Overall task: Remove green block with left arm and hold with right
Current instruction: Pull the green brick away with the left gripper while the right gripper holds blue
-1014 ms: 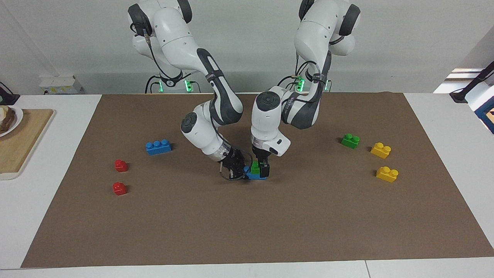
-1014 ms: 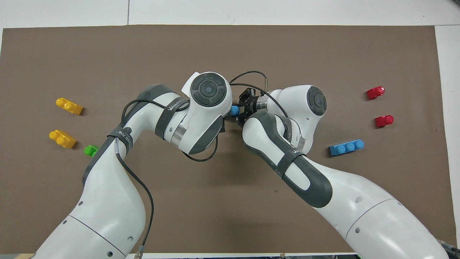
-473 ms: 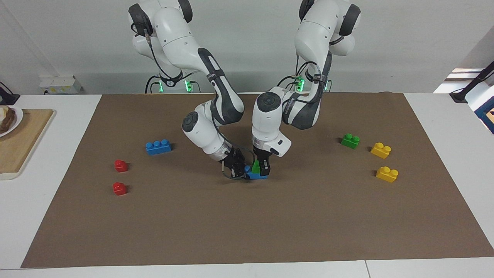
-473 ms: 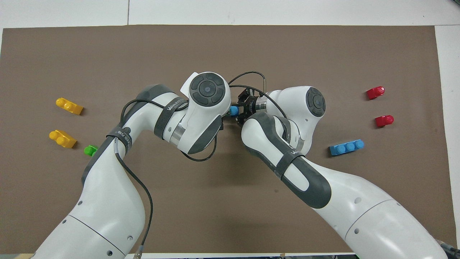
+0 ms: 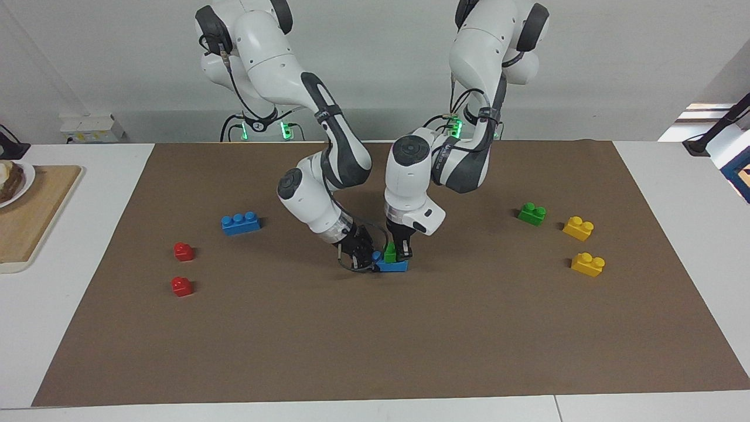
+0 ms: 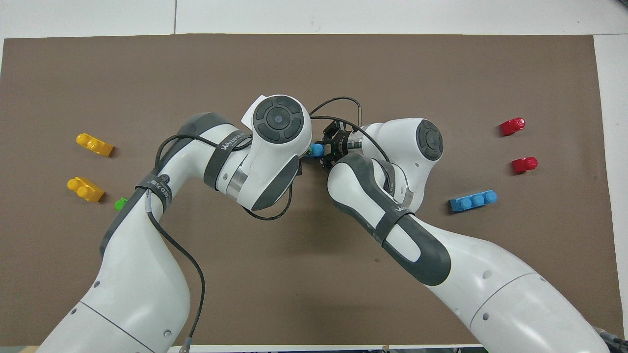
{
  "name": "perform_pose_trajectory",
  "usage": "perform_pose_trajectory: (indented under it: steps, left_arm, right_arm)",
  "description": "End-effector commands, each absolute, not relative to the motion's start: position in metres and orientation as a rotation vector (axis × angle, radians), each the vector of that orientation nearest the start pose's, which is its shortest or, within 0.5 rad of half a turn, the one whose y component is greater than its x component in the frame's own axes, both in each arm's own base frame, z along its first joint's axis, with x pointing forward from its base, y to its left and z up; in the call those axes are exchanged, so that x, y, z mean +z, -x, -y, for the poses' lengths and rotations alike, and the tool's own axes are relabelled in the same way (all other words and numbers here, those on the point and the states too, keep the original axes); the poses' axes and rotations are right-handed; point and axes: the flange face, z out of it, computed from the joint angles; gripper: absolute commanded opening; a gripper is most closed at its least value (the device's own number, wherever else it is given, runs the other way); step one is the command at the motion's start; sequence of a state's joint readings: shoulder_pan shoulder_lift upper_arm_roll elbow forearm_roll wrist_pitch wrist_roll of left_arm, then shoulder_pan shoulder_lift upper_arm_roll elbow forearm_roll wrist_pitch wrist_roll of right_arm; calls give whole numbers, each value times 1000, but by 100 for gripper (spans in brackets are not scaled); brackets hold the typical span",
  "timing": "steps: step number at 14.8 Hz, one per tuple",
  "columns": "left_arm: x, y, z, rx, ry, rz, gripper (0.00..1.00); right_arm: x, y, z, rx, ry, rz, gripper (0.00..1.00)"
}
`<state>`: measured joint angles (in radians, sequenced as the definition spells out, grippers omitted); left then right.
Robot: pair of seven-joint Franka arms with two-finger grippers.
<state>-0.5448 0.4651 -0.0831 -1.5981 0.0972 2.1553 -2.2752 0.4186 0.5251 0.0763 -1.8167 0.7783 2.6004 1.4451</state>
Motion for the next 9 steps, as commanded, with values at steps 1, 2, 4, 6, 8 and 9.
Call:
perform_pose_trajectory:
  steps: [1,2,4,6,8,9]
  left_arm:
    - [436,-569,346,134,-2077,-2224,0]
    - [448,-567,341,133,-2098,-2213,0]
    - [464,-570,320,138,-2137,-2197,0]
    - [470,-580,290,140,-2226,-2144,0]
    - [464,-593,253,131,-2338,-2064,0]
    - [462,-599,232,123,-2388,-2015,0]
  right_arm:
    - [258,-592,-293,389,1835,-1902,0]
    - [258,-592,-293,389,1833,-1902,0]
    - [262,-596,-292,391,1828,-1900,0]
    - [280,-608,-290,416,1834,-1874,0]
    - [299,-632,-260,449,1836,-1870,0]
    - [309,-644,-240,441,1859,-1865,0]
